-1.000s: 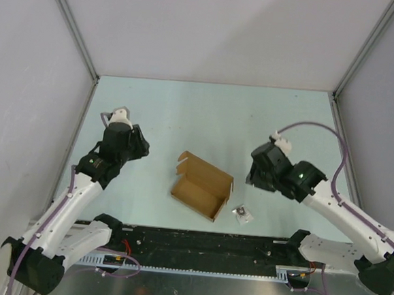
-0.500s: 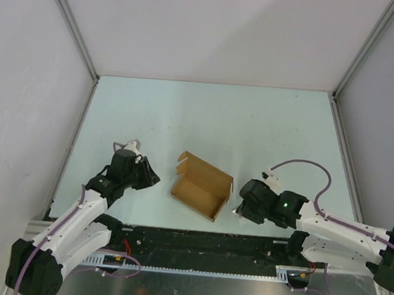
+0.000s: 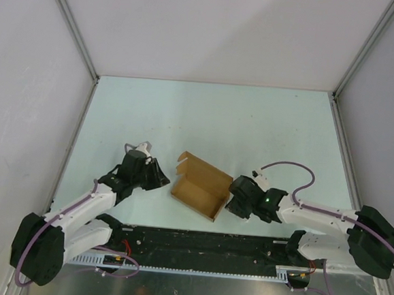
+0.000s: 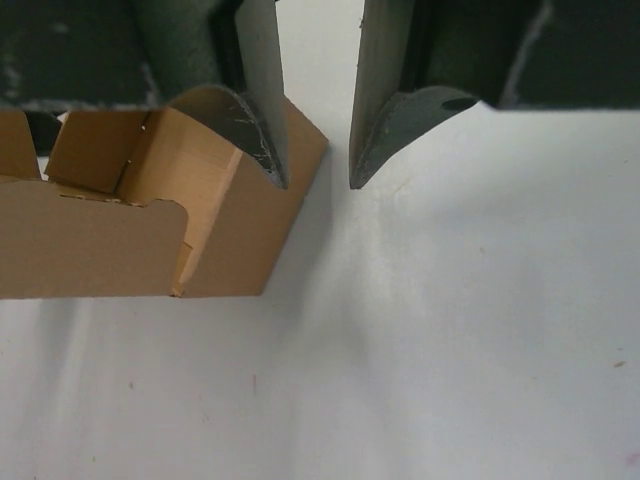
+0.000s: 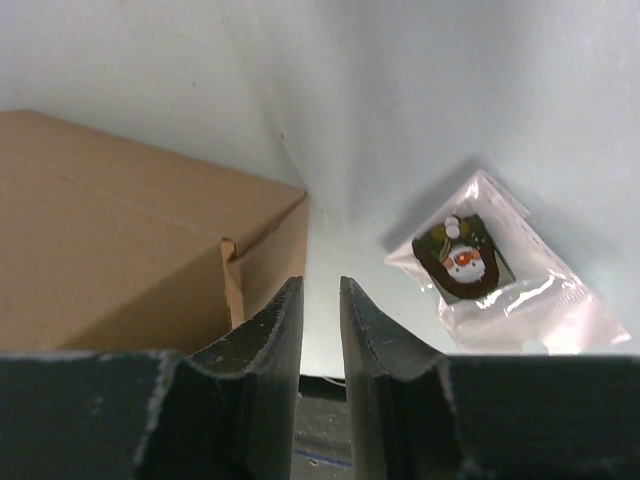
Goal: Fold the paper box
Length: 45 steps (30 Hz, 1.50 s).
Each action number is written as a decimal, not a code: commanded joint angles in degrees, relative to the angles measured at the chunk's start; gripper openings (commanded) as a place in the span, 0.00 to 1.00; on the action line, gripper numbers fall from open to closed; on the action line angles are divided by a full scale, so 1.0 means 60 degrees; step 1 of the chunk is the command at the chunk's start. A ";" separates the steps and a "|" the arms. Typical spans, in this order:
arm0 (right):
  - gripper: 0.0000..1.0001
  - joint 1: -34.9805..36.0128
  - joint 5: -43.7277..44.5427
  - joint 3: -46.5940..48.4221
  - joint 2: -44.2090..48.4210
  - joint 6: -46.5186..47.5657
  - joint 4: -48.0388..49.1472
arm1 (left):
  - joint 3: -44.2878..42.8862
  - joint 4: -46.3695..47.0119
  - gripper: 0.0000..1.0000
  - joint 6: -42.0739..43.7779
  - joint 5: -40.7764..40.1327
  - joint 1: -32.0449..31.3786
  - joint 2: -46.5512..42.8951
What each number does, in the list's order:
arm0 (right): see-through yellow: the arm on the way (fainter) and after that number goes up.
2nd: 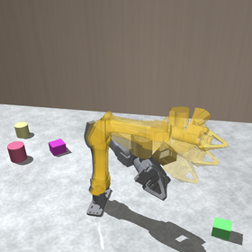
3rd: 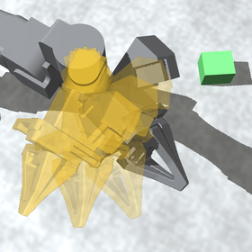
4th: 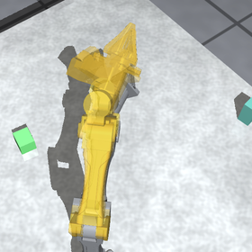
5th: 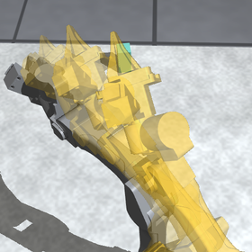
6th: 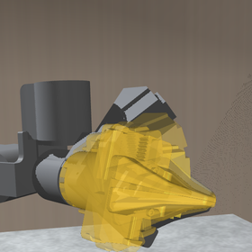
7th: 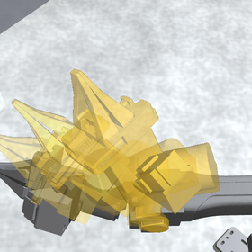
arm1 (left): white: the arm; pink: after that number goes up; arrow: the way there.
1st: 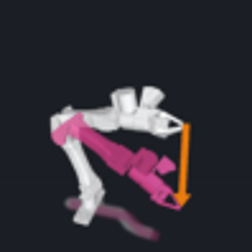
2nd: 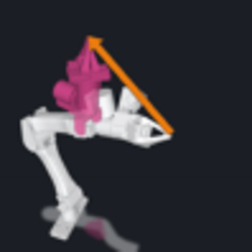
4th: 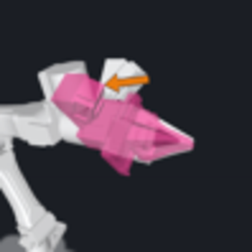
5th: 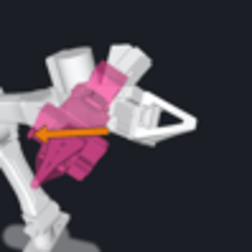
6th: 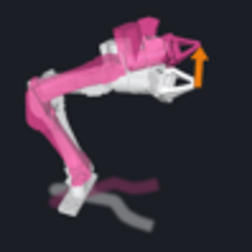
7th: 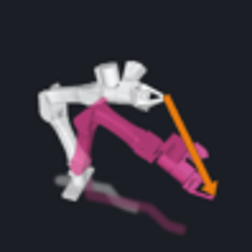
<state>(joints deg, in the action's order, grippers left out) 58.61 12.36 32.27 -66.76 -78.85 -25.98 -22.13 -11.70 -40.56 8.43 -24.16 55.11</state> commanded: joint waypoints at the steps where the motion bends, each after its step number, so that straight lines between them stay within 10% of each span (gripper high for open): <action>1: 0.26 -0.0363 -0.0214 -0.0046 -0.0444 0.0162 0.1222 | 0.0172 0.0939 0.35 -0.0242 0.0280 -0.0250 0.0087; 18: 0.24 -0.2238 -0.1854 0.0259 -0.1411 0.1919 0.3801 | 0.1564 0.1335 0.34 -0.0521 0.0734 -0.0484 -0.0806; 33: 0.59 -0.2635 0.1104 0.1126 0.2159 0.1322 -0.3853 | 0.1931 0.0955 0.35 -0.0946 0.0749 -0.0514 -0.2155; 45: 0.64 -0.1522 0.0270 -0.0660 0.3759 -0.0584 -0.4271 | 0.1433 0.0823 0.36 -0.0799 0.0617 -0.0514 -0.1993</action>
<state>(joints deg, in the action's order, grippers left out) 47.86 13.91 31.29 -44.49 -77.10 -50.37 -10.76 -7.01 -45.19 12.21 -27.00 43.13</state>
